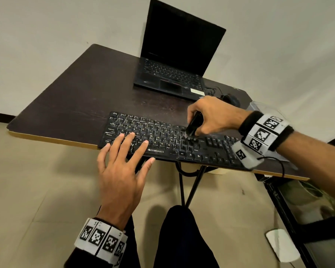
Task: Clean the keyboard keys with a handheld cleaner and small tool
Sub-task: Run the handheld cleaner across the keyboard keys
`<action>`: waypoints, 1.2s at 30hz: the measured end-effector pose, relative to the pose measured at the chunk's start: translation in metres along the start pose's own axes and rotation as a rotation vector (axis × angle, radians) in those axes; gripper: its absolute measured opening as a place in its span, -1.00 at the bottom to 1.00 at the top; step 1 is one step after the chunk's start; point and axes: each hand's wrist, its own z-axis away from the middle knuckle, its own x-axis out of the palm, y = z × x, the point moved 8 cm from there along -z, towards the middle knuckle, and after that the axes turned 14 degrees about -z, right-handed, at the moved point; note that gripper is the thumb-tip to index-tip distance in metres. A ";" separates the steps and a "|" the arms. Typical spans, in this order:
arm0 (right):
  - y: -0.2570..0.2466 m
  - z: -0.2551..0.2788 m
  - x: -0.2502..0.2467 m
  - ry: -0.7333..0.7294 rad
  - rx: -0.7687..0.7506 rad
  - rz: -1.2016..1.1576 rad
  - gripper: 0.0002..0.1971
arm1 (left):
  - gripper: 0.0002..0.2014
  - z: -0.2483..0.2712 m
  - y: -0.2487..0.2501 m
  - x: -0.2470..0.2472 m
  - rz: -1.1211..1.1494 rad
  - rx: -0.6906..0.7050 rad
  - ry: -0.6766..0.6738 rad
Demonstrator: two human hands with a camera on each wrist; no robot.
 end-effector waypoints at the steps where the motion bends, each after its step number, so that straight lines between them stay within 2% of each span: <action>1: 0.003 -0.002 -0.005 0.024 0.011 0.000 -0.74 | -0.57 0.000 -0.001 0.000 0.003 -0.004 0.000; 3: 0.000 -0.002 -0.002 0.020 -0.008 -0.039 -0.73 | -0.57 0.000 -0.001 0.000 0.011 -0.006 0.000; 6: -0.016 0.001 0.016 -0.068 -0.056 -0.079 -0.71 | -0.57 0.000 -0.001 0.001 0.021 -0.010 -0.001; 9: -0.005 -0.007 -0.004 0.043 0.005 -0.016 -0.74 | -0.57 0.001 -0.001 0.000 0.026 -0.005 -0.002; 11: -0.001 -0.007 -0.008 0.062 0.019 -0.031 -0.73 | -0.57 0.001 -0.002 0.000 0.030 -0.007 -0.002; 14: -0.018 -0.002 0.013 -0.064 -0.039 -0.082 -0.71 | -0.57 0.000 -0.001 0.001 0.028 -0.010 -0.005; 15: -0.018 -0.005 0.014 -0.067 -0.034 -0.072 -0.71 | -0.57 0.000 -0.001 0.001 0.024 -0.007 -0.007; 19: -0.003 -0.014 -0.007 0.049 0.030 -0.002 -0.72 | -0.56 0.001 -0.002 0.000 0.034 -0.005 -0.011; 23: -0.019 -0.007 0.016 -0.071 -0.047 -0.055 -0.70 | -0.58 0.000 -0.001 0.001 0.030 -0.014 -0.002; 27: -0.005 -0.012 -0.004 0.037 0.013 -0.014 -0.73 | -0.57 0.000 -0.002 0.000 0.032 -0.004 0.000; 31: -0.015 -0.008 0.015 -0.053 -0.050 -0.031 -0.71 | -0.57 0.000 -0.001 0.001 0.032 -0.013 -0.005; 36: 0.002 -0.012 -0.006 0.047 0.049 -0.040 -0.72 | -0.57 0.001 -0.002 0.000 0.030 -0.002 -0.007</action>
